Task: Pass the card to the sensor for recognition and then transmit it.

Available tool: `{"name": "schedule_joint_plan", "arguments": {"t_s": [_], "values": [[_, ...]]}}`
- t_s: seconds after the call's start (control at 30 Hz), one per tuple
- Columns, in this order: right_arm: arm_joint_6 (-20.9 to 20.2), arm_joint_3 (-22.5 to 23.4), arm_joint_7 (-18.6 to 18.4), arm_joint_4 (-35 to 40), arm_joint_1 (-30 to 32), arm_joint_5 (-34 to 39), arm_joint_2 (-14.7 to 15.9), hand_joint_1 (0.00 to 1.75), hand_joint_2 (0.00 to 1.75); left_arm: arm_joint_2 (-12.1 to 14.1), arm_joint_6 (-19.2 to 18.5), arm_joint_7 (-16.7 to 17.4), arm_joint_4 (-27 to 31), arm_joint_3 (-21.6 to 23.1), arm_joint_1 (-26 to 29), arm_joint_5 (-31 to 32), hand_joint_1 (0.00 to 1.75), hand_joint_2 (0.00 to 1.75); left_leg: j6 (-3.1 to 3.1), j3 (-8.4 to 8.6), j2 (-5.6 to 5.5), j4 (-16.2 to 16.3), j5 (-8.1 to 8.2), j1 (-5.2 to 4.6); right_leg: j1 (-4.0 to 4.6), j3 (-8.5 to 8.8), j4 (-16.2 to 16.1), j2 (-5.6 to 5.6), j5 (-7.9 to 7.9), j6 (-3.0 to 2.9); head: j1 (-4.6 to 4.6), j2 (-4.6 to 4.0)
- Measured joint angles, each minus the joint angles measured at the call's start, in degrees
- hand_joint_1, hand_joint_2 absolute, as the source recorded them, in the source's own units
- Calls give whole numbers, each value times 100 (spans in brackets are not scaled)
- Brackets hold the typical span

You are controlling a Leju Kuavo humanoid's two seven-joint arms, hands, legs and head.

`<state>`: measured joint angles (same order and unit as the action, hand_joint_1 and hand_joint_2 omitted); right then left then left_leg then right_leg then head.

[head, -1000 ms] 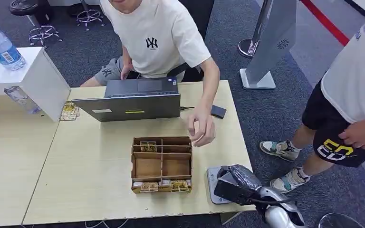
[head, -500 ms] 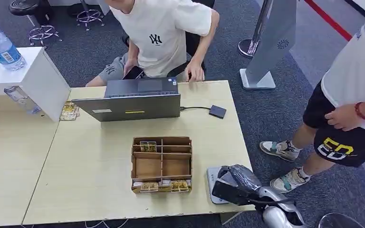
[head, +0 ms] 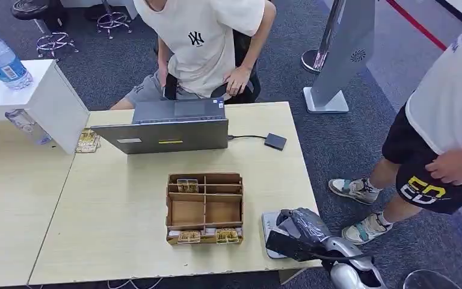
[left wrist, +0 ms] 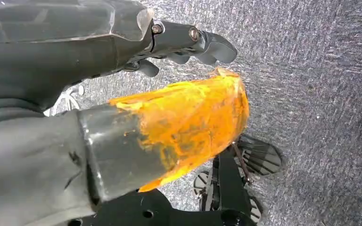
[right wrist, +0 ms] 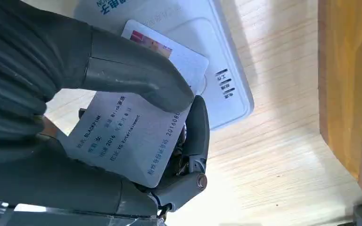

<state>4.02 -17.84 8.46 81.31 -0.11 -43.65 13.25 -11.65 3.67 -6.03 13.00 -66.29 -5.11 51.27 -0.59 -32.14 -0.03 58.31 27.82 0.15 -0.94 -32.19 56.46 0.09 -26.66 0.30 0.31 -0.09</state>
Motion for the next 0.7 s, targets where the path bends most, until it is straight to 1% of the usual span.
{"name": "schedule_joint_plan", "arguments": {"t_s": [0.3,0.6,0.7], "values": [[371,-11,-76,28,64,-387,-50,175,175,0,0,0,0,-4,1,29,0,0,0,0,0,0,0,0,0,0,0,0,0,0,0,0],[946,92,-85,234,185,-697,-179,175,175,-2,11,0,0,-6,0,50,0,0,0,0,0,0,0,0,0,0,0,1,0,0,0,0],[1251,201,-13,389,270,-743,-266,175,175,-11,13,0,0,-9,1,70,0,0,-1,-2,-1,0,1,0,0,-1,0,-1,0,0,2,0]]}}
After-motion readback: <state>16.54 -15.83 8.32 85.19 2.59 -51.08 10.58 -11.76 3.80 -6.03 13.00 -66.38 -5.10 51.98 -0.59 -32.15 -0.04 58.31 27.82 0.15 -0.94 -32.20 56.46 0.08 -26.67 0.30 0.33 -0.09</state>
